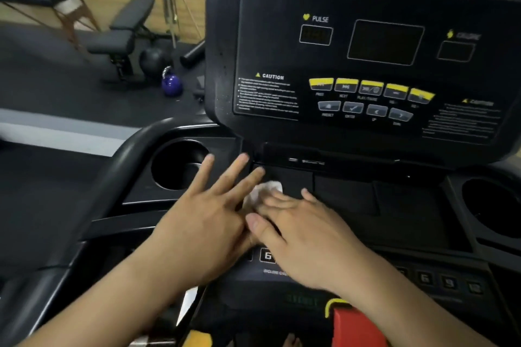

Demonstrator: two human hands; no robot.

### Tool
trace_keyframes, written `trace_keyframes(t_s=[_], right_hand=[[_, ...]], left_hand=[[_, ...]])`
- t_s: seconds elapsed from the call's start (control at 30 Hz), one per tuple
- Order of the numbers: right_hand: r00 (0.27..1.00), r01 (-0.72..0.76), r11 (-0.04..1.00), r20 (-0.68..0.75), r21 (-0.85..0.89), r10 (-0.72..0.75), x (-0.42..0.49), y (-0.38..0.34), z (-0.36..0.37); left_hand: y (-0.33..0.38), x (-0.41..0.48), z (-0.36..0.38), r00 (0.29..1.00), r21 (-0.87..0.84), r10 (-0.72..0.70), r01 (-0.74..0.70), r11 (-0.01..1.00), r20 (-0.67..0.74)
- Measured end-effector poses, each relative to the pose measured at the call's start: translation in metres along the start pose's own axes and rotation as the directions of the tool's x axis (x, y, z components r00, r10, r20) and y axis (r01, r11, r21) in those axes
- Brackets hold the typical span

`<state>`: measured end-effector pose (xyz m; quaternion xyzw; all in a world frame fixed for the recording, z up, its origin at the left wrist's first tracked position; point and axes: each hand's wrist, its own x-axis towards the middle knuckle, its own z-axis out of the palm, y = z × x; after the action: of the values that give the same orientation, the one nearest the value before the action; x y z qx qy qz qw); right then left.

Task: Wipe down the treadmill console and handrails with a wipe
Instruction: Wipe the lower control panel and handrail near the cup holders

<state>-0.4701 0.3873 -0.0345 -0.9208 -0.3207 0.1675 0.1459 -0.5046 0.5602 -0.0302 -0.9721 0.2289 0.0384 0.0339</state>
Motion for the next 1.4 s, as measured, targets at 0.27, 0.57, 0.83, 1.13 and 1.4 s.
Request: trace_keyframes(t_s=[0.27, 0.57, 0.83, 1.13, 1.4], right_hand=[[0.997, -0.04, 0.999, -0.061, -0.027, 0.038, 0.004, -0.009, 0.007], [0.993, -0.111, 0.99, -0.028, 0.083, 0.114, 0.028, -0.008, 0.0], [0.993, -0.062, 0.996, -0.104, -0.067, 0.055, 0.001, -0.016, 0.019], [0.978, 0.016, 0.997, -0.208, -0.081, -0.033, -0.02, -0.021, 0.034], [0.967, -0.038, 0.997, -0.255, -0.066, 0.02, -0.001, -0.03, 0.023]], left_hand=[[-0.005, -0.004, 0.016, 0.992, -0.257, -0.026, -0.006, 0.966, -0.121], [-0.034, 0.022, 0.021, 0.957, -0.528, -0.152, -0.001, 0.849, -0.248], [-0.025, -0.005, 0.039, 0.914, -0.609, -0.15, -0.122, 0.784, -0.377], [-0.026, -0.02, 0.06, 0.89, -0.565, -0.138, -0.15, 0.812, -0.435], [-0.028, -0.021, 0.052, 0.883, -0.621, -0.124, -0.212, 0.754, -0.453]])
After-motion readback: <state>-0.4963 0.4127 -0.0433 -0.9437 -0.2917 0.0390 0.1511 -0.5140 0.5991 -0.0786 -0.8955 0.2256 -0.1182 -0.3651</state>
